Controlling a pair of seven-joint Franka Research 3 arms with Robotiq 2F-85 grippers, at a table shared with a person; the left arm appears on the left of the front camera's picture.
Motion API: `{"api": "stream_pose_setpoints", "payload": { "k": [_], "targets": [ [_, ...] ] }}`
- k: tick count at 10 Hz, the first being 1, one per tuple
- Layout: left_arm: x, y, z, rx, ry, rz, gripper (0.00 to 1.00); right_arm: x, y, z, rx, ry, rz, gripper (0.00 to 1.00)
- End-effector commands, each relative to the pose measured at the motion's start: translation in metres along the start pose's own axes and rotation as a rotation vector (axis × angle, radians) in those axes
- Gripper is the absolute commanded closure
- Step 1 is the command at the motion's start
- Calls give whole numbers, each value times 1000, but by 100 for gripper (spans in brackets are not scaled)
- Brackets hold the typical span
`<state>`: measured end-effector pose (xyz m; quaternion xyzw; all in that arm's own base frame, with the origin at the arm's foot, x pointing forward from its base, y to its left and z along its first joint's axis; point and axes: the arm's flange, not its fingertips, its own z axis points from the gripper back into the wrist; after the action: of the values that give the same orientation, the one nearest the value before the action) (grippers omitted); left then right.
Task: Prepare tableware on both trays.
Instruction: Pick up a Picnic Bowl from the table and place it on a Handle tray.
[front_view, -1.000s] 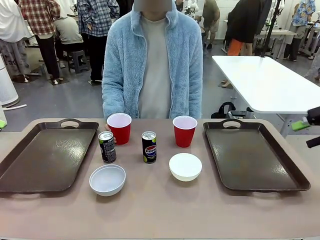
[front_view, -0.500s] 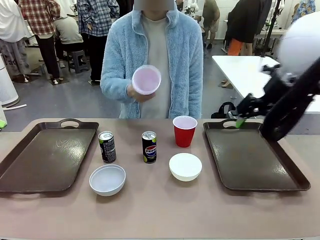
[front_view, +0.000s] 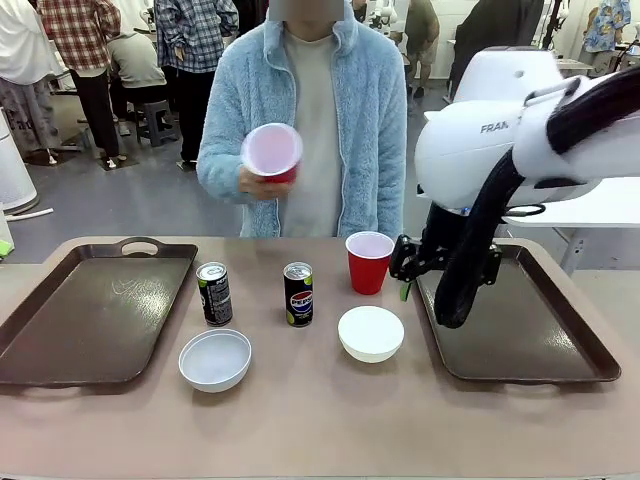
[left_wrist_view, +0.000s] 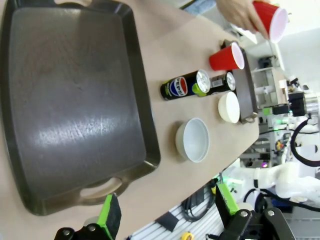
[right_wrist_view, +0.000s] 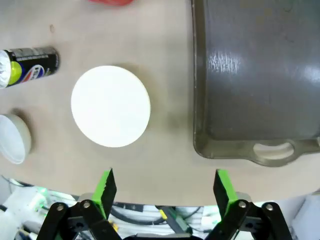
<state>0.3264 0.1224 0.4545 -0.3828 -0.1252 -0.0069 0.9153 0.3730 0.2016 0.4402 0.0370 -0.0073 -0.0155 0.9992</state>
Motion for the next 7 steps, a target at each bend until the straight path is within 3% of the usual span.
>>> {"api": "stream_pose_setpoints", "payload": {
  "k": [1,3,7],
  "targets": [
    [0,2,2,-18,-6,-14,0,-8,-12,19,20,-34,0,0],
    [0,2,2,-18,-6,-14,0,0,-4,7,10,-10,-3,0],
    [0,2,2,-18,-6,-14,0,0,23,-56,-34,-25,67,0]
  ]
}}
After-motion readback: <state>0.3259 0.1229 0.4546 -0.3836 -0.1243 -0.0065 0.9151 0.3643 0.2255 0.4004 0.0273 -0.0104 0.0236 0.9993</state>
